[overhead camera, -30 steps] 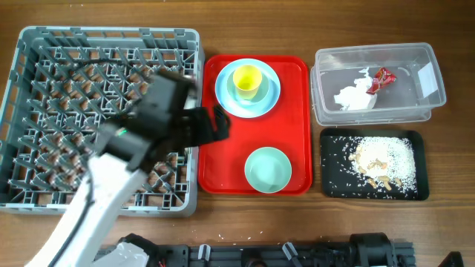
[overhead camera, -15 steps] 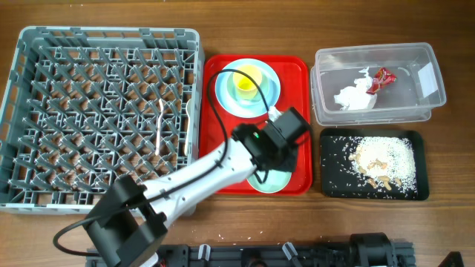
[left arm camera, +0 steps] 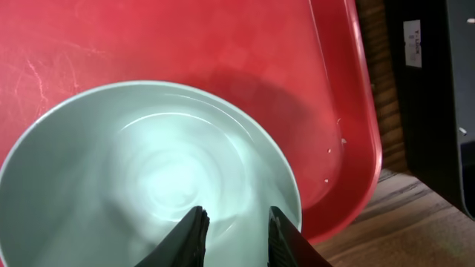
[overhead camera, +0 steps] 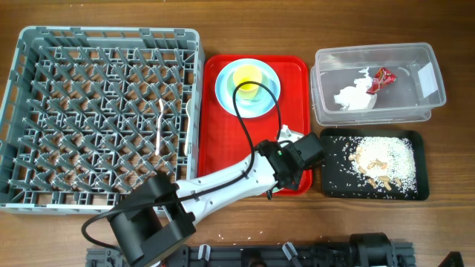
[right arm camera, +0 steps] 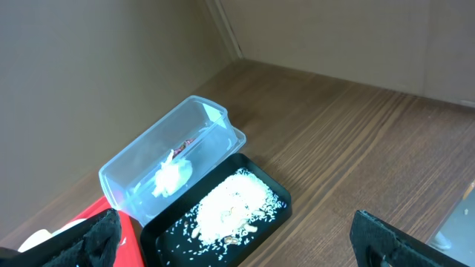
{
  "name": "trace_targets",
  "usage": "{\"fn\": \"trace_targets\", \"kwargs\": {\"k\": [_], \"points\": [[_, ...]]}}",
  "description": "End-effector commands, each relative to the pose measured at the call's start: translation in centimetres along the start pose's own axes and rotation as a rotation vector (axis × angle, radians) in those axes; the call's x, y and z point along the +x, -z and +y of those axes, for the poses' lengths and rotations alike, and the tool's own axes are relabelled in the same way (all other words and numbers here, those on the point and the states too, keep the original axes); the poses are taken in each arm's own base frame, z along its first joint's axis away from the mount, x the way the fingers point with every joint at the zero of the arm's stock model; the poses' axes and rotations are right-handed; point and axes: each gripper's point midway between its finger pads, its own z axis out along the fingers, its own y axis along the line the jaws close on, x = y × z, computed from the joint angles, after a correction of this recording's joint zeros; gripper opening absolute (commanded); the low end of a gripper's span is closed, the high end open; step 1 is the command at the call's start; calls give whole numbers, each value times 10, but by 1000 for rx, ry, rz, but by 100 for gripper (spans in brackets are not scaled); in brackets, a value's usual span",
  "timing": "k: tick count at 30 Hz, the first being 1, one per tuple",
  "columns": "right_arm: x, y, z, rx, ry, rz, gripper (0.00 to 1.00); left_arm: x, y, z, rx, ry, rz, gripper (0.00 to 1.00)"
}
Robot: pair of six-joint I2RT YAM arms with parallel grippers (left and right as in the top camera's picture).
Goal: Sort waste into correct bins and load items into the dishwasher rack
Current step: 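Reach the left gripper toward the green bowl on the red tray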
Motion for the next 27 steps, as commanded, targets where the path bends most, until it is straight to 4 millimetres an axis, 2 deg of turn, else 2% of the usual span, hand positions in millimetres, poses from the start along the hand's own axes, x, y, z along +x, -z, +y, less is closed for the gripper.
{"fn": "trace_targets", "kwargs": {"k": [1,4,9,14,19,22,27], "points": [[-2,-1,-2,16,2,-7,100,-1,-3,-1,-13,-8,-14,29],[-2,-1,-2,16,2,-7,100,-6,-6,-7,8,-8,-35,28],[-2,-1,-2,16,2,-7,100,-15,-5,-17,41,-59,-75,38],[-2,-1,-2,16,2,-7,100,11,-4,-25,18,-125,-22,39],[-2,-1,-2,16,2,-7,100,9,-4,-24,-3,-134,-45,37],[-2,-1,-2,16,2,-7,100,20,-4,-24,-16,-155,-15,35],[-2,-1,-2,16,2,-7,100,25,-4,-22,-29,-162,2,36]]}}
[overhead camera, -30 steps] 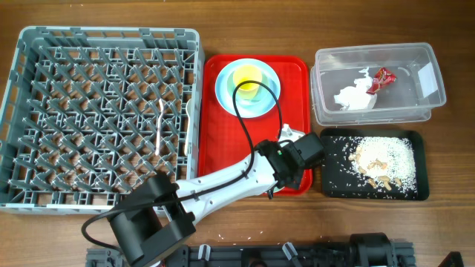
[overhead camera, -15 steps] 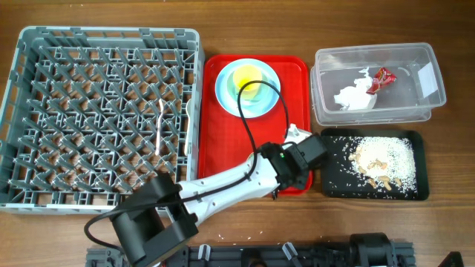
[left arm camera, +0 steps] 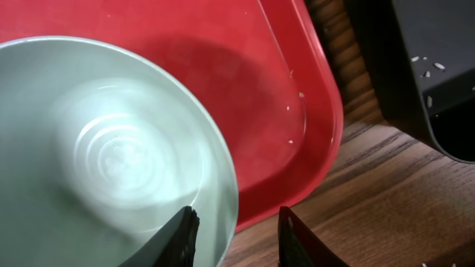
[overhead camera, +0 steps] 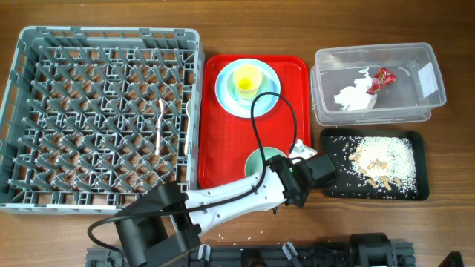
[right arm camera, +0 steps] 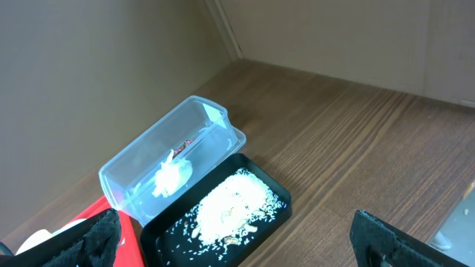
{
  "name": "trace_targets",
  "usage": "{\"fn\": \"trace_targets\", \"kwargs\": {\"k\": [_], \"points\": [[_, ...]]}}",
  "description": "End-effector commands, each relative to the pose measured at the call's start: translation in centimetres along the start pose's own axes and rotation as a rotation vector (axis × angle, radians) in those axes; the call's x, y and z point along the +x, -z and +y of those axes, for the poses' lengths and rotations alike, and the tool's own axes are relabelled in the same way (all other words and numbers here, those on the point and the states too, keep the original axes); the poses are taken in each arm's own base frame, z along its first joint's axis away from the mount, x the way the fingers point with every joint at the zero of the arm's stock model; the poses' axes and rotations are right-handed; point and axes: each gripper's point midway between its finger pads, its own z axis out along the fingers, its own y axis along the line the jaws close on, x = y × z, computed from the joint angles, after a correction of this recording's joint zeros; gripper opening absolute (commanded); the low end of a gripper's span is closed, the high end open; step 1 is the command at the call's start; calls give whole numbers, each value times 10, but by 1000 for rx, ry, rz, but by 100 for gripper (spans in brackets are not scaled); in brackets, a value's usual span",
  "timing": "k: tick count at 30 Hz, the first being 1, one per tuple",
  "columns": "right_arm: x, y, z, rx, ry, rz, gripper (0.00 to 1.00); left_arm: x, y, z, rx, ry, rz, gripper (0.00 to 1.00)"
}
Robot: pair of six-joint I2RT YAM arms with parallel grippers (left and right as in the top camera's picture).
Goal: Sort waste into correct bins and load items into the dishwasher rack
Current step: 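Reach the left gripper toward the green bowl on the red tray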
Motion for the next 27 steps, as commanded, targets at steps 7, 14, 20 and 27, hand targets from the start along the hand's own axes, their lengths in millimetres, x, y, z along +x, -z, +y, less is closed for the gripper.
{"fn": "trace_targets", "kwargs": {"k": [7,14,20,27], "points": [[-2,-1,-2,16,2,-7,100,0,-7,4,-37,-16,-5,36],[-2,-1,-2,16,2,-7,100,-15,-18,36,-196,-5,-69,33],[-2,-1,-2,16,2,-7,100,-42,-14,89,-234,91,-73,28],[-2,-1,-2,16,2,-7,100,-81,64,81,-66,167,-244,29]]}}
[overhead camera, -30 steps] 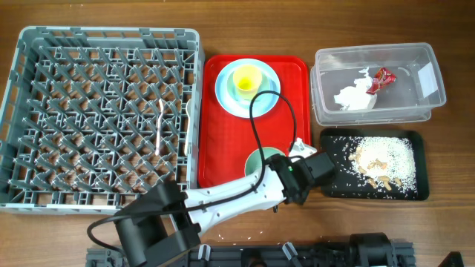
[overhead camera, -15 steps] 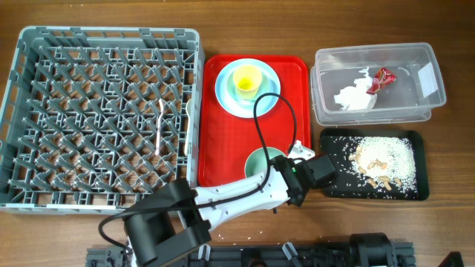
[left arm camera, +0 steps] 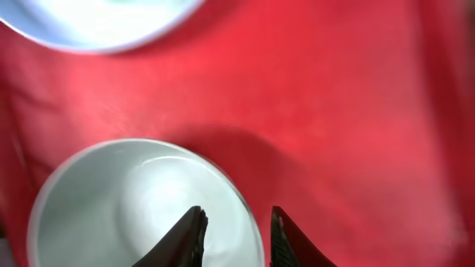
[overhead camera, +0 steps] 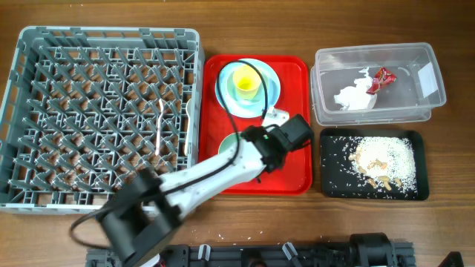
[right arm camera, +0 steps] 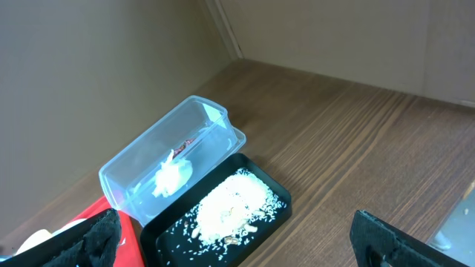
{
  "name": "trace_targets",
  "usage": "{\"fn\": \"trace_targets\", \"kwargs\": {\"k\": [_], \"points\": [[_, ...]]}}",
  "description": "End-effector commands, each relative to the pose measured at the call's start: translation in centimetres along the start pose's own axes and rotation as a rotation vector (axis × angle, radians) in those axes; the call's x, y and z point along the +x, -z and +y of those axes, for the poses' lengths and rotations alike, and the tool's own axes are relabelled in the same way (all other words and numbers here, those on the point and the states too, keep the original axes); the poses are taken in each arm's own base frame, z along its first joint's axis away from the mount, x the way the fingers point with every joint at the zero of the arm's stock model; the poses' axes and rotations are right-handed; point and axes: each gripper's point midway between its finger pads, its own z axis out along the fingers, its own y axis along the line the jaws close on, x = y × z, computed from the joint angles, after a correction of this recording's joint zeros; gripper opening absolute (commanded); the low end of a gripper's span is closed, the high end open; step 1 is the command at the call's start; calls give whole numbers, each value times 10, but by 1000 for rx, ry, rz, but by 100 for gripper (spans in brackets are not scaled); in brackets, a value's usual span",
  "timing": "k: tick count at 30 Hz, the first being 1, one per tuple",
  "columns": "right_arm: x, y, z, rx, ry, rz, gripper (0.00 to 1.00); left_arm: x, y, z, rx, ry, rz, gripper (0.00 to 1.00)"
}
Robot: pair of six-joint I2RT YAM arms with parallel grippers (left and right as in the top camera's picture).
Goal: Sort waste into correct bins and load items into the dishwasher rack
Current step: 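Reach the left gripper toward the green bowl on the red tray, then close the left gripper on the green bowl's rim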
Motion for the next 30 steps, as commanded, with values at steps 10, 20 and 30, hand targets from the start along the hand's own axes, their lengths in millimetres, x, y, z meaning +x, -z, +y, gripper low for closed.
{"fn": "trace_targets", "kwargs": {"k": [10,20,30], "points": [[-2,-1,-2,16,1,-7,100,43,14,-37,144,-90,109,44],[-2,-1,-2,16,2,-7,100,55,-6,-11,25,-101,106,45],[-2,-1,-2,16,2,-7,100,62,-20,-11,39,-92,88,11]]}}
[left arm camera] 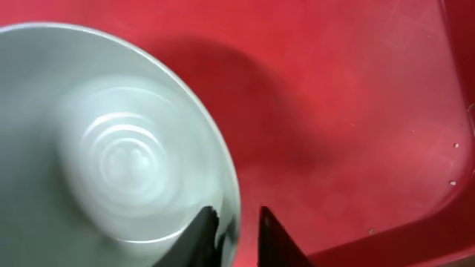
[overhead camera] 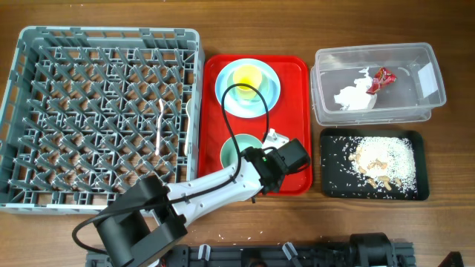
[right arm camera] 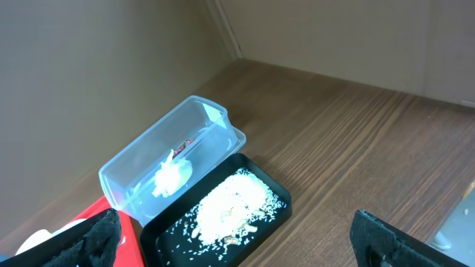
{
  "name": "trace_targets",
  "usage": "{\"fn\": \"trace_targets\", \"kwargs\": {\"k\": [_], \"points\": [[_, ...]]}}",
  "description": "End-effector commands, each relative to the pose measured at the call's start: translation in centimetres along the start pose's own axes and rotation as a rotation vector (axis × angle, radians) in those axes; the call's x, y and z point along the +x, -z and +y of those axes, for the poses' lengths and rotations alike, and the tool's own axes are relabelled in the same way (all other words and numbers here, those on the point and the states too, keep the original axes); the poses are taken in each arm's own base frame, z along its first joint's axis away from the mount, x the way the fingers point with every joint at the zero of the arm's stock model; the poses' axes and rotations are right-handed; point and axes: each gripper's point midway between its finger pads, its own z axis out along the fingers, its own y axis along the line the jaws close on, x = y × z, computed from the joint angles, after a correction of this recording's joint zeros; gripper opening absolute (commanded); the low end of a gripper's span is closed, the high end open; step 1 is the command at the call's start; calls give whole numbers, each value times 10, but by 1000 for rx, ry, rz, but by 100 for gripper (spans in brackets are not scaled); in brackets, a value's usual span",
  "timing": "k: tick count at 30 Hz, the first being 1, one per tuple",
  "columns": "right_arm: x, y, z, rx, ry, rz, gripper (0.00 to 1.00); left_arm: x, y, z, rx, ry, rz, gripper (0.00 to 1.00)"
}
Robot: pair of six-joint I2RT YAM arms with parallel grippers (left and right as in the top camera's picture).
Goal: Sort waste into correct bins and load items into the dishwasher rack
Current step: 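Close the left gripper on the green bowl's rim, then carry the green bowl with the left gripper into the rack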
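Note:
A pale green bowl [overhead camera: 239, 152] [left arm camera: 111, 148] sits in the near half of the red tray [overhead camera: 289, 81] [left arm camera: 356, 111]. My left gripper [overhead camera: 271, 157] [left arm camera: 236, 230] is at the bowl's right rim, one finger inside and one outside, shut on it. A yellow cup [overhead camera: 247, 78] stands on a light blue plate [overhead camera: 271, 93] at the tray's far end. My right gripper [right arm camera: 237, 233] hangs high over the table's right side, open and holding nothing; it is out of the overhead view.
The grey dishwasher rack [overhead camera: 96, 111] fills the left, with cutlery [overhead camera: 159, 126] lying in it. On the right, a clear bin [overhead camera: 378, 74] [right arm camera: 171, 163] holds a napkin and a red wrapper. In front of it, a black tray [overhead camera: 423, 167] [right arm camera: 223, 208] holds rice.
My left gripper has moved from the tray's middle toward its near right part. Its fingers stand closer together, now on the bowl's right rim. The right arm has not moved.
My left gripper first hung over the bowl near the tray's front right corner. Then it stood astride the bowl's rim by the tray's front edge, jaws wide. It then sat farther back over the tray, and now grips the rim.

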Motion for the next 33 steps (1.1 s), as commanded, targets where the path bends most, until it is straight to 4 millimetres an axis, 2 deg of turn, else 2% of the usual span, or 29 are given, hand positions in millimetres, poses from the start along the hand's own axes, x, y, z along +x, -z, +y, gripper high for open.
{"fn": "trace_targets", "kwargs": {"k": [1,4,6,9,11,14,15,17,18,19,20,21,23,25,28,30,33], "points": [[-2,-1,-2,16,2,-7,100,0,-3,5,-20,1,-3,6],[-2,-1,-2,16,2,-7,100,-7,2,3,-8,9,-29,4],[-2,-1,-2,16,2,-7,100,-25,20,-1,46,42,-73,4],[-2,-1,-2,16,2,-7,100,-57,63,-7,230,116,-108,4],[-2,-1,-2,16,2,-7,100,-89,109,1,446,141,-146,4],[-2,-1,-2,16,2,-7,100,-121,146,42,615,267,-188,4],[-2,-1,-2,16,2,-7,100,-139,165,73,733,344,-216,4],[-2,-1,-2,16,2,-7,100,-161,188,120,904,406,-303,4],[-2,-1,-2,16,2,-7,100,-170,203,148,1011,422,-357,4],[-2,-1,-2,16,2,-7,100,-172,211,165,1074,427,-384,4],[-2,-1,-2,16,2,-7,100,-176,215,195,1134,468,-417,4],[-2,-1,-2,16,2,-7,100,-180,212,219,1145,511,-443,4],[-2,-1,-2,16,2,-7,100,-187,202,247,1185,560,-459,4],[-2,-1,-2,16,2,-7,100,-195,188,259,1277,581,-426,4],[-2,-1,-2,16,2,-7,100,-202,148,279,1318,681,-367,4],[-2,-1,-2,16,2,-7,100,-198,123,291,1325,741,-331,4],[-2,-1,-2,16,2,-7,100,-190,98,314,1309,801,-336,4]]}}
